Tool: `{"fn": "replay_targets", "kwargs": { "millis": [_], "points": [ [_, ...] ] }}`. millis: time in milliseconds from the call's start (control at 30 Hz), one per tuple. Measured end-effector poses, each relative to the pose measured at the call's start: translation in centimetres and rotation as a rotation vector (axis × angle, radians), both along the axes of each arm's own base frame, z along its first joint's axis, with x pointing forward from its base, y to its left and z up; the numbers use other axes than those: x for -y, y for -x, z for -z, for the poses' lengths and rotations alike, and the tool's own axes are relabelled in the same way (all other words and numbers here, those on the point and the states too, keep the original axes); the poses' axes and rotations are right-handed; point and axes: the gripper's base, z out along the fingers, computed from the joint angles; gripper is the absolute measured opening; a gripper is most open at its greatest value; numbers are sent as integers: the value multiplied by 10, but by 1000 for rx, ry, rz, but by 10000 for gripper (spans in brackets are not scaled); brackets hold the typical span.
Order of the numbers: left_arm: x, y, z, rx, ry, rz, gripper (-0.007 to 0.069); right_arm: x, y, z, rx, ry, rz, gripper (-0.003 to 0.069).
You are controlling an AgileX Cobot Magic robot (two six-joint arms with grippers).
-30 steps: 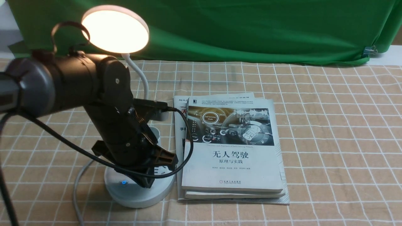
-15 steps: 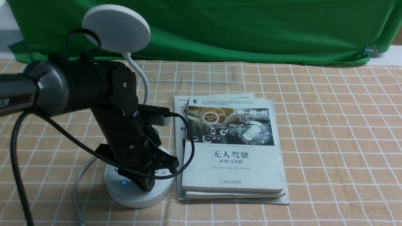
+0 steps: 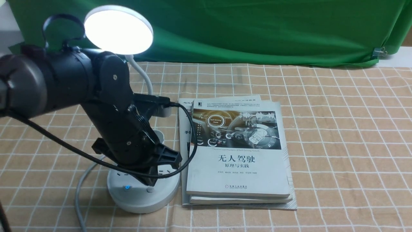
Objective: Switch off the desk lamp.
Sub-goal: Use the left arm to press the button switch on the lamp holder
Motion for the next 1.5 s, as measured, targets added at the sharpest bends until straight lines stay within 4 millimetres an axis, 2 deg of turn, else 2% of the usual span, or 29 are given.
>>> {"fn": "replay_targets", "kwargs": {
  "millis": [200,400,633,700,833,1000,1133,1333,1500],
  "points": [
    [2,-6,25,-66,-29,12,17,0,0,0,0,0,0,242],
    [2,-6,26,-70,-31,15,17,0,0,0,0,0,0,242],
    [1,-1,13,-63,-15,11,17,0,0,0,0,0,0,242],
    [0,4,-1,-31,2,6,17,0,0,0,0,0,0,242],
    [-2,8,-14,-1,17,1,17,0,0,0,0,0,0,242],
    [-1,7,-13,5,19,0,17,0,0,0,0,0,0,242],
    [0,3,-6,1,15,-4,17,0,0,0,0,0,0,242],
    [3,-5,25,-81,-22,-4,17,0,0,0,0,0,0,242],
    [3,-4,24,-80,-20,-4,17,0,0,0,0,0,0,242]
  ]
}}
